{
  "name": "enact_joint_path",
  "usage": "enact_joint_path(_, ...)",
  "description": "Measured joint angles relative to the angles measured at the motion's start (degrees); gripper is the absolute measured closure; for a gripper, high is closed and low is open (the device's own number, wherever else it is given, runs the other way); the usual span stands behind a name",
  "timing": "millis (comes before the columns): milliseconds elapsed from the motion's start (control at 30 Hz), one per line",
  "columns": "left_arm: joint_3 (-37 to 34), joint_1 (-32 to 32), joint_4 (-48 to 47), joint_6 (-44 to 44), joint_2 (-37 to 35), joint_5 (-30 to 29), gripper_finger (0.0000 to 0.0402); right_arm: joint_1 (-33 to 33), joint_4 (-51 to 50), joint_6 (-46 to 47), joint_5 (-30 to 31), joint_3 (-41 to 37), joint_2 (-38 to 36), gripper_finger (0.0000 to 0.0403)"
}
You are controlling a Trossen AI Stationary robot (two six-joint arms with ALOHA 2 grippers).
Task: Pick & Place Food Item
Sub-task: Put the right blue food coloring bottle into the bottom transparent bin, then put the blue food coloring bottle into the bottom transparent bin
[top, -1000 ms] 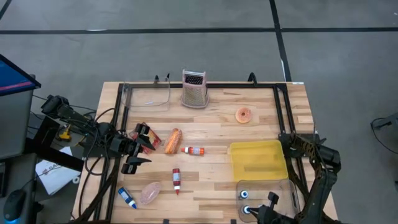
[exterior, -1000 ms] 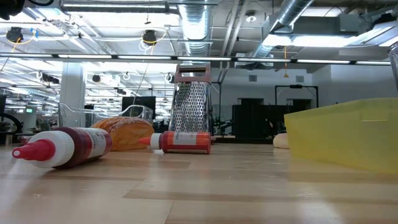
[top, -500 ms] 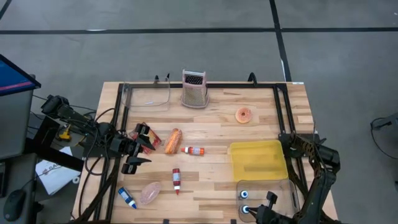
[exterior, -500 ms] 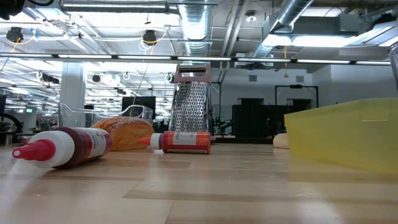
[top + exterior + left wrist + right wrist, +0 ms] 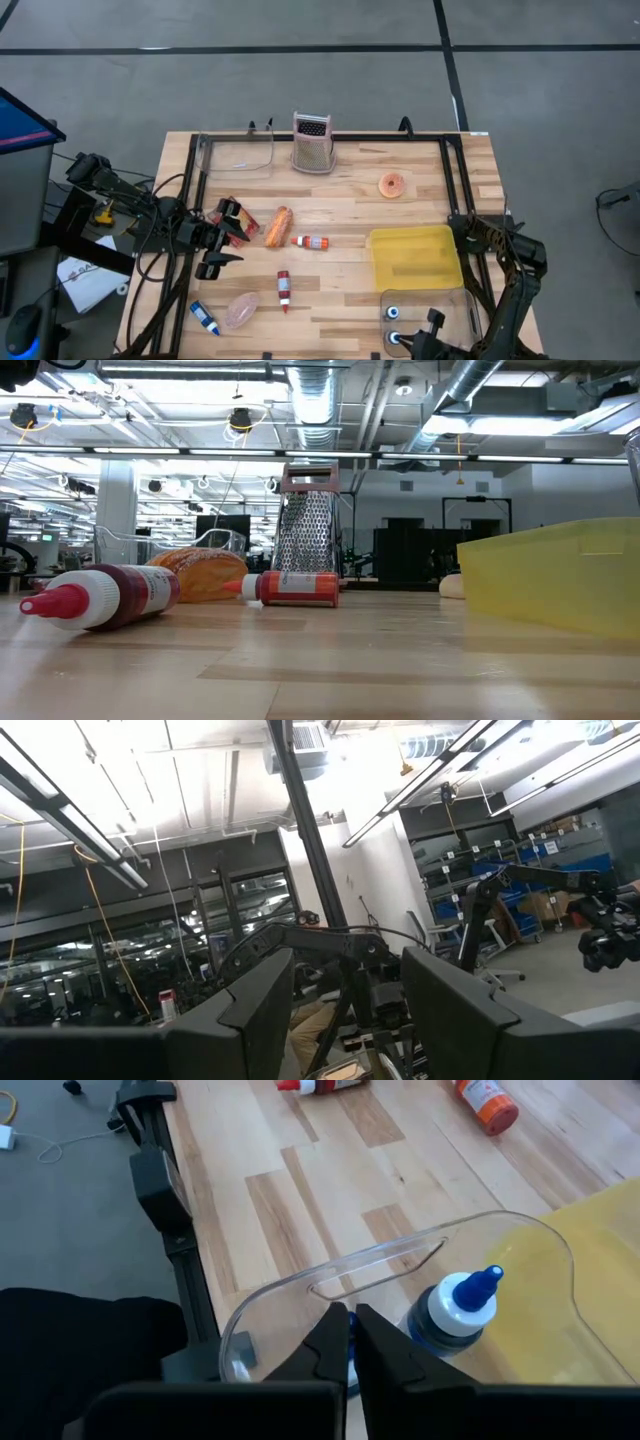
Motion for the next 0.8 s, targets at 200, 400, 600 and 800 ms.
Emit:
enact_joint_path(200,0.0,0.0,0.0,0.0,0.0,0.0,0.022,0.0,0.0,0.04,1.06,-0.02,-0.02,0.0364)
enact_joint_path(400,0.0,0.0,0.0,0.0,0.0,0.0,0.022,0.0,-0.14,0.35,1.14,-0.02,-0.02,0.0335)
enact_joint_path(600,0.0,0.0,0.0,0.0,0.0,0.0,0.022,0.09,-3.15,2.05,3.72,-0.02,-0.07,0.0331)
enact_joint_path(800,0.0,0.0,0.0,0.0,0.0,-0.02,0.022,0.39,-5.46,3.49,4.65,-0.02,-0.42,0.0331)
